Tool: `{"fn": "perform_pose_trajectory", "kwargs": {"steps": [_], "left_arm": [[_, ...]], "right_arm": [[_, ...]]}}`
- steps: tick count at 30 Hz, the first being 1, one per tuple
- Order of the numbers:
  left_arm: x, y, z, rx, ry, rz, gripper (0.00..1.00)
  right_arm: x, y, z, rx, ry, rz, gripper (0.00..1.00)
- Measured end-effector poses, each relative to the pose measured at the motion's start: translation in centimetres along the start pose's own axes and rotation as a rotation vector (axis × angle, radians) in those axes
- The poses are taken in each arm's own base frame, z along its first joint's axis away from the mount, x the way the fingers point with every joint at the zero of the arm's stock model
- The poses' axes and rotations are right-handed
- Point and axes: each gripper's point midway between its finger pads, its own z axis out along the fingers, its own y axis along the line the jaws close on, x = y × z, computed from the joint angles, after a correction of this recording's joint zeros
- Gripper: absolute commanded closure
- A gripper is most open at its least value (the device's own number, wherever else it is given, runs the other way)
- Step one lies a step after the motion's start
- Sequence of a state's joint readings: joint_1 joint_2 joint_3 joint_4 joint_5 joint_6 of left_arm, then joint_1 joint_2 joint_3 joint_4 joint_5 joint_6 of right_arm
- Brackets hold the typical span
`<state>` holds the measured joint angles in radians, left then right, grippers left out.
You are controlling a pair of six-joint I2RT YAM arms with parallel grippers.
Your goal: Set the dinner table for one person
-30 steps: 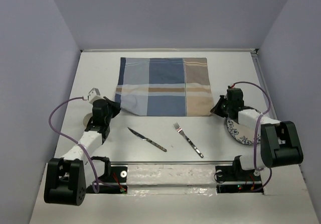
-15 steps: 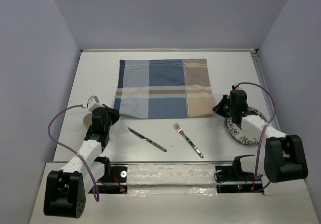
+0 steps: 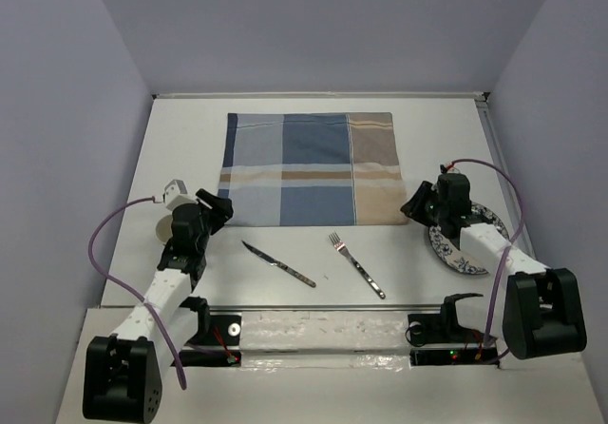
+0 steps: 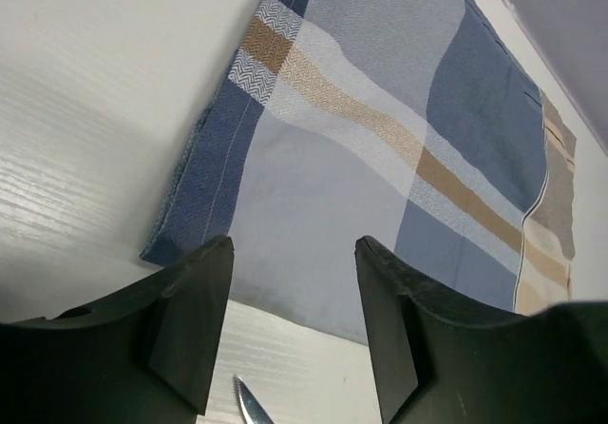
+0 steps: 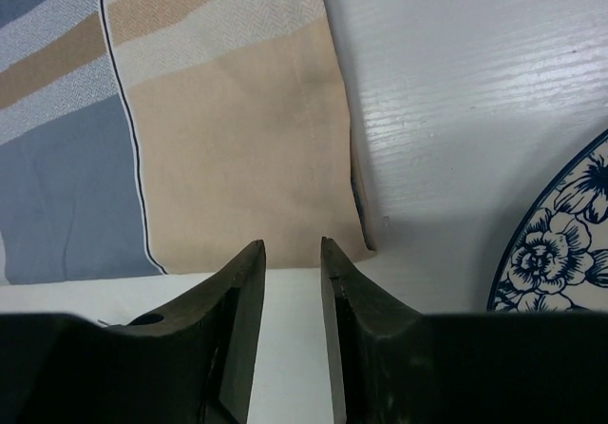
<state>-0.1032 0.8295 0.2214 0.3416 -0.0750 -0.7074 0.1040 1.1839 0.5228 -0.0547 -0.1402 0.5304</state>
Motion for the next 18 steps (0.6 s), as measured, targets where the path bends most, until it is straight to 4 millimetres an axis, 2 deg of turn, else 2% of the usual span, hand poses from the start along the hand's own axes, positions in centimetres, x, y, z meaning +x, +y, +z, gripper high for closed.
{"fn": "perform_pose_trajectory", "kwargs": {"steps": [2, 5, 7, 10, 12, 15, 18], "left_arm": [[0.2, -0.7, -0.1, 0.021, 0.017, 0.011, 0.3], [0.4, -2.6, -0.4, 0.073, 0.036, 0.037, 0.28], [0.5, -5.5, -0.9, 0.144, 0.053, 0.069, 0.28], [0.3, -11.0, -2.5, 0.287, 0.063, 0.116, 0.28], [0.0, -14.0, -3.6, 0.369, 0.063, 0.137, 0.28], [-0.3, -17.6, -5.2, 0.467, 0.066, 0.172, 0.28], [-0.1, -19.7, -6.4, 0.534, 0.09, 0.211, 0.27]], "right_arm": [[0.2, 0.1, -0.2, -0.001, 0.012, 0.0, 0.54], [-0.6, 0.8, -1.1, -0.016, 0.002, -0.006, 0.52], [-1.9, 1.7, -1.9, -0.034, -0.029, -0.013, 0.52], [-4.3, 3.0, -3.4, -0.054, -0.106, -0.028, 0.52], [-5.3, 3.1, -4.1, -0.04, -0.147, -0.031, 0.53], [-5.9, 1.7, -4.4, 0.036, -0.185, -0.024, 0.58], [-6.2, -0.3, -4.7, 0.136, -0.207, -0.006, 0.76]]}}
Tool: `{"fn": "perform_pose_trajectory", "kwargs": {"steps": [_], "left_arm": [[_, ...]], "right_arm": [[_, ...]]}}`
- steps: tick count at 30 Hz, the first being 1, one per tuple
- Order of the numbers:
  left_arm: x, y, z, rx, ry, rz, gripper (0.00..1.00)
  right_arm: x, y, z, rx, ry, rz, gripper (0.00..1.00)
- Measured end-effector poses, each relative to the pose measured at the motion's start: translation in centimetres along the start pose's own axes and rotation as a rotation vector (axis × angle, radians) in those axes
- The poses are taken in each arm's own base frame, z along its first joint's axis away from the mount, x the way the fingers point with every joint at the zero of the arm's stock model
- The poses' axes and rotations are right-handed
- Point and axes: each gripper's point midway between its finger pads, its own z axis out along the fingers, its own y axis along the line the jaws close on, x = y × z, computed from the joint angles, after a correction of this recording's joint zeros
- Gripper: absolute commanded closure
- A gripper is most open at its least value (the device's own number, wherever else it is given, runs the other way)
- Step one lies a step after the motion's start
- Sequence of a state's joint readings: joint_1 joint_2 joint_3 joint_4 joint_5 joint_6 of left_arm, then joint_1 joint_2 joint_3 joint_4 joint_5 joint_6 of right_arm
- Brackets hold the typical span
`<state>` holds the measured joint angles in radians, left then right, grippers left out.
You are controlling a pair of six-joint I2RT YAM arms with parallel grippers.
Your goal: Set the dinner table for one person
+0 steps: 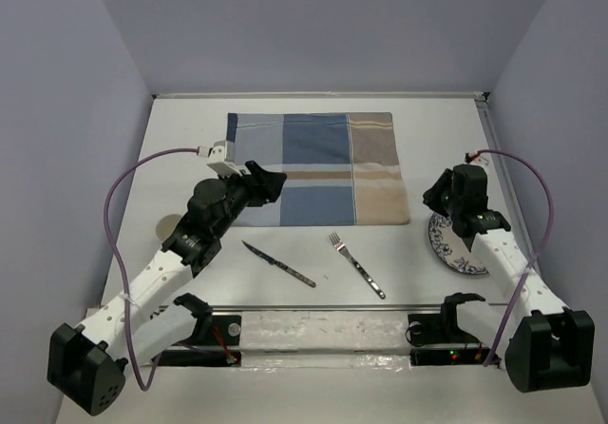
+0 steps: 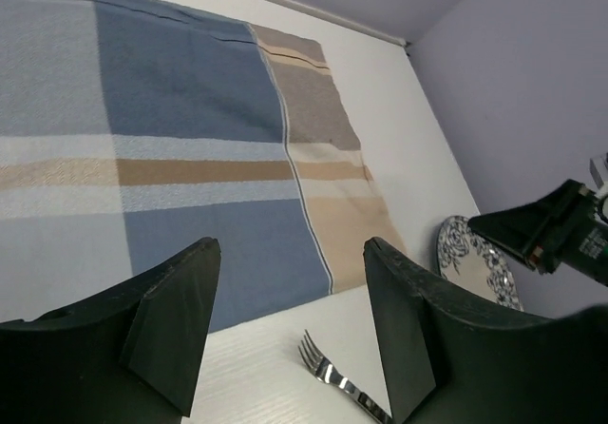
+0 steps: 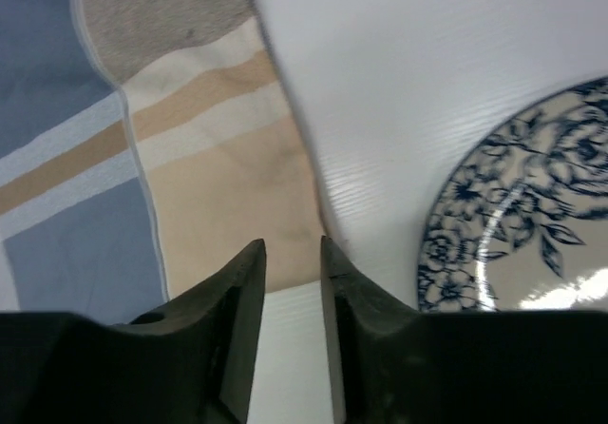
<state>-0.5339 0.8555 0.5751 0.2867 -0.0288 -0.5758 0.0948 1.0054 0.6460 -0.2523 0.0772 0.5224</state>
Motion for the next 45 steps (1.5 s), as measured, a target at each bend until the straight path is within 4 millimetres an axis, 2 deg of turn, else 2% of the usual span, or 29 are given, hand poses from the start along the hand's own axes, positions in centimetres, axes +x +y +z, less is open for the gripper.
{"fn": "perform_pose_trajectory", "kwargs": {"steps": [1, 2, 5, 6, 7, 8, 10, 11, 12, 13, 18, 21, 24, 27, 33, 35, 40, 41, 45], "left_arm": [[0.0, -0.9, -0.1, 0.028, 0.015, 0.015, 0.25], [-0.1, -1.6, -0.3, 0.051, 0.03, 0.026, 0.24], [-1.0, -4.9, -1.3, 0.155, 0.066, 0.079, 0.19], [-1.3, -5.7, -1.7, 0.179, 0.076, 0.098, 0.17], [-2.0, -6.8, -2.4, 0.213, 0.073, 0.116, 0.15], [-2.6, -7.8, -3.2, 0.248, 0.069, 0.137, 0.14], [-3.9, -9.1, -4.9, 0.298, 0.052, 0.177, 0.13], [-4.8, -9.7, -6.0, 0.325, 0.033, 0.206, 0.12], [-5.3, -10.0, -6.7, 0.341, 0.017, 0.222, 0.12], [-5.6, -10.2, -7.4, 0.353, 0.006, 0.237, 0.12], [-6.2, -10.1, -8.9, 0.369, -0.032, 0.301, 0.08], [-4.5, -9.3, -8.5, 0.345, -0.001, 0.33, 0.07], [-2.3, -8.0, -8.2, 0.312, 0.049, 0.36, 0.07], [-1.3, -7.2, -8.4, 0.29, 0.073, 0.377, 0.06], [-2.0, -7.0, -9.1, 0.277, 0.036, 0.388, 0.06], [-2.3, -7.1, -9.3, 0.277, 0.022, 0.388, 0.06], [-2.3, -6.9, -9.1, 0.267, 0.022, 0.392, 0.06], [-2.2, -6.8, -9.1, 0.265, 0.024, 0.392, 0.06], [-2.1, -6.5, -8.6, 0.248, 0.033, 0.394, 0.06]], "right_arm": [[-0.2, -0.7, 0.0, 0.033, -0.01, 0.012, 0.93], [-0.6, -1.8, -0.1, 0.084, -0.03, 0.037, 1.0], [-2.2, -5.7, -0.7, 0.233, -0.099, 0.124, 1.0], [-3.0, -7.7, -1.2, 0.297, -0.132, 0.18, 1.0], [-3.4, -9.3, -1.6, 0.339, -0.151, 0.221, 0.92], [-4.1, -11.2, -2.3, 0.391, -0.181, 0.271, 0.77], [-4.7, -14.1, -3.6, 0.467, -0.232, 0.351, 0.42], [-5.0, -15.8, -4.5, 0.513, -0.264, 0.394, 0.21], [-5.0, -17.4, -5.4, 0.561, -0.292, 0.435, 0.16], [-4.9, -18.6, -6.0, 0.6, -0.312, 0.468, 0.16], [-2.5, -23.0, -7.5, 0.752, -0.296, 0.597, 0.16], [-0.7, -24.6, -8.2, 0.823, -0.272, 0.657, 0.16], [0.5, -25.2, -8.2, 0.845, -0.25, 0.718, 0.16], [1.8, -25.3, -7.5, 0.839, -0.203, 0.773, 0.17], [5.4, -24.2, -5.8, 0.783, -0.109, 0.872, 0.21], [5.6, -23.8, -5.3, 0.751, -0.101, 0.892, 0.24], [4.5, -23.1, -3.4, 0.632, -0.144, 0.925, 0.42], [4.3, -22.7, -2.9, 0.59, -0.157, 0.935, 0.53], [4.5, -21.4, -1.6, 0.467, -0.167, 0.966, 0.68]]}}
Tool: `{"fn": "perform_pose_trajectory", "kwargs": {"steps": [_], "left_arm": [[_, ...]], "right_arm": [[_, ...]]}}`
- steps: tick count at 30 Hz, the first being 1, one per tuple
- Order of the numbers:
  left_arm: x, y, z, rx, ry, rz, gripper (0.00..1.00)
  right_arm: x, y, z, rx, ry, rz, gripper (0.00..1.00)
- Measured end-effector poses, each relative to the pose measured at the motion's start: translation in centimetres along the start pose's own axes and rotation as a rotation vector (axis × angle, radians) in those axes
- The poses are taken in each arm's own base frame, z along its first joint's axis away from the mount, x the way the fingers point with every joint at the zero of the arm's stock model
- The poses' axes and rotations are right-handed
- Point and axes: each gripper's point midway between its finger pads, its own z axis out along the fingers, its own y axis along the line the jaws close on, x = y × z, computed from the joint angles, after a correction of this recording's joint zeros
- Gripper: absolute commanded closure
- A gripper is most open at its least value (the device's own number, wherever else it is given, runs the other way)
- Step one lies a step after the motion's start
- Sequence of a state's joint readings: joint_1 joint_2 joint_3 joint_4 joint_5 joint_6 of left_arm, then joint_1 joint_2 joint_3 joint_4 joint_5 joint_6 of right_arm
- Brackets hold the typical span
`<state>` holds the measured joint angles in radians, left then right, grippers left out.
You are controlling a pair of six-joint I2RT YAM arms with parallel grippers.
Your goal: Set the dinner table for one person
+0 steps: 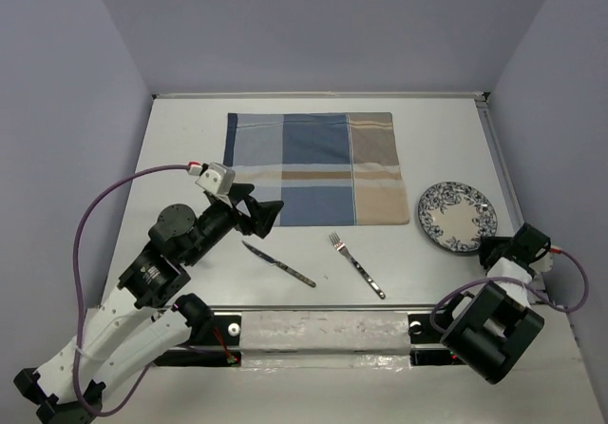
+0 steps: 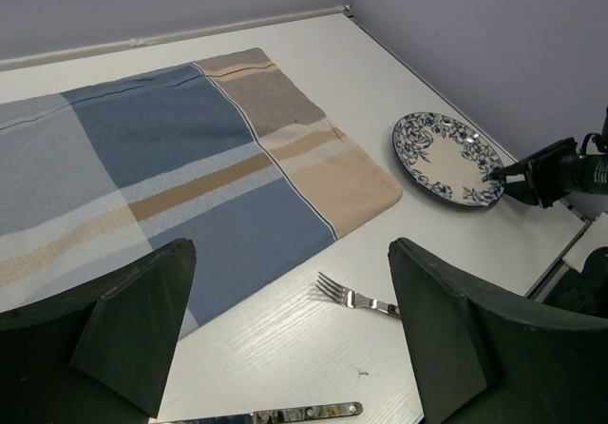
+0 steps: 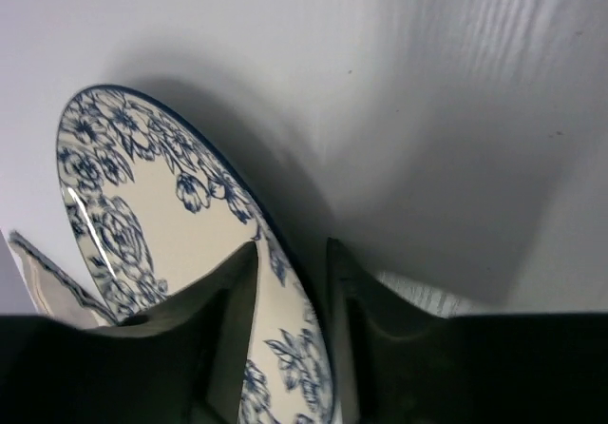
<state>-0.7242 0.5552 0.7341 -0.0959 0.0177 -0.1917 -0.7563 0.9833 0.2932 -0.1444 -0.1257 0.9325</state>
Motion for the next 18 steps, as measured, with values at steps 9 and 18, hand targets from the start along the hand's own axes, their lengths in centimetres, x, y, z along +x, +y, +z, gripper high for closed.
{"fn": "perform_pose_trajectory", "kwargs": {"steps": [9, 18], "left_arm": [[0.9, 1.6, 0.9, -0.054, 0.032, -0.003, 0.07], [2.0, 2.8, 1.8, -0.093, 0.076, -0.007, 0.07]], "right_arm": [[1.9, 1.3, 0.2, -0.139, 0.073, -0.025, 1.0], [0.5, 3.4, -2.4, -0.249, -0.028, -0.085, 1.0]]}}
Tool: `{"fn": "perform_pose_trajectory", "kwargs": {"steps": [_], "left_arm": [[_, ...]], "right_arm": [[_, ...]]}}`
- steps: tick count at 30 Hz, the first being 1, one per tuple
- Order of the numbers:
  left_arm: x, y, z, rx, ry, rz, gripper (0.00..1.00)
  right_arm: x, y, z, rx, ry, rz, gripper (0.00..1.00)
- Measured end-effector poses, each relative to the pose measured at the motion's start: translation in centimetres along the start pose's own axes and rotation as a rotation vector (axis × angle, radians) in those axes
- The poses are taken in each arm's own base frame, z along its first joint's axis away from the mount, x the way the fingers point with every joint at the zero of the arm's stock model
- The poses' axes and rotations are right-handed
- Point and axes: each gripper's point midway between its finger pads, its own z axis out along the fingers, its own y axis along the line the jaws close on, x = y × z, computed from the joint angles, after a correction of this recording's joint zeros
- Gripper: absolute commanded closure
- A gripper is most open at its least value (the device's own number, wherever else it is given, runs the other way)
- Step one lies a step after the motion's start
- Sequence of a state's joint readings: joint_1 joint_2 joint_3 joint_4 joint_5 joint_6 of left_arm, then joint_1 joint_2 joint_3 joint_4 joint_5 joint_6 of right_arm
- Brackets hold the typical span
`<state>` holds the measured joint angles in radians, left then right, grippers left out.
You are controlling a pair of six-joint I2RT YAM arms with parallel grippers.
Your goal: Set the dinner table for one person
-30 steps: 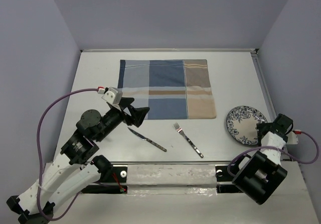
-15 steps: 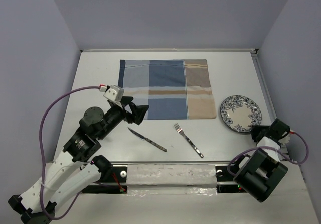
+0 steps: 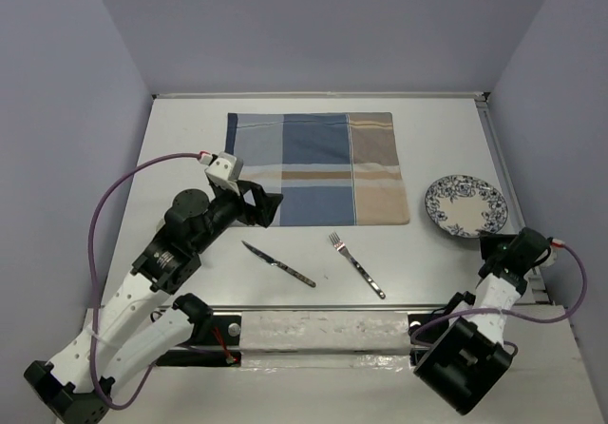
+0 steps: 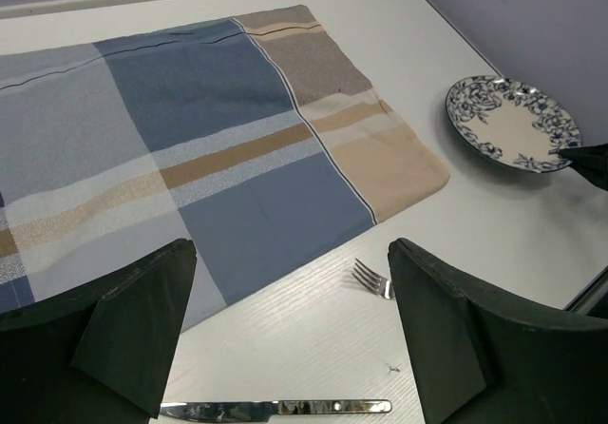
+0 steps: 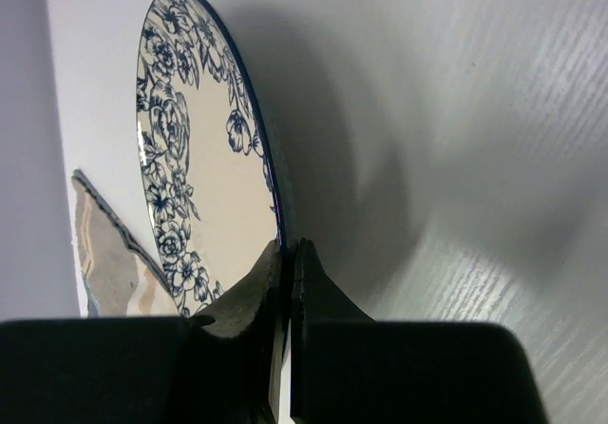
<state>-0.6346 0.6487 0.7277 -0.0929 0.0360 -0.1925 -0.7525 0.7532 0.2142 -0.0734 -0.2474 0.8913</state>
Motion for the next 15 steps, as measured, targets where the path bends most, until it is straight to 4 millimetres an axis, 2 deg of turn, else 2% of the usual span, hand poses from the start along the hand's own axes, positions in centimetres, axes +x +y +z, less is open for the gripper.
{"fn": "perform_pose_trajectory", "kwargs": {"steps": [4, 7, 9, 11, 14, 15], "left_arm": [[-0.1, 1.0, 0.2, -0.027, -0.001, -0.006, 0.03], [-0.7, 1.7, 0.0, -0.054, -0.024, -0.012, 0.01], [-1.3, 2.3, -0.3, -0.074, -0.048, -0.016, 0.01], [-1.9, 2.7, -0.5, -0.088, -0.071, -0.017, 0.01], [-2.3, 3.3, -0.6, -0.115, -0.089, -0.019, 0.01], [-2.4, 3.5, -0.6, -0.123, -0.094, -0.019, 0.01]], "right_arm": [[-0.4, 2.8, -1.1, -0.094, 0.009, -0.027, 1.0], [0.0, 6.7, -1.9, -0.231, 0.063, -0.052, 1.0], [1.1, 10.2, -2.7, -0.332, 0.119, -0.101, 1.0], [3.2, 14.1, -3.7, -0.427, 0.199, -0.184, 1.0], [8.5, 21.0, -5.8, -0.582, 0.365, -0.328, 1.0], [9.9, 22.7, -6.4, -0.627, 0.403, -0.36, 1.0]]}}
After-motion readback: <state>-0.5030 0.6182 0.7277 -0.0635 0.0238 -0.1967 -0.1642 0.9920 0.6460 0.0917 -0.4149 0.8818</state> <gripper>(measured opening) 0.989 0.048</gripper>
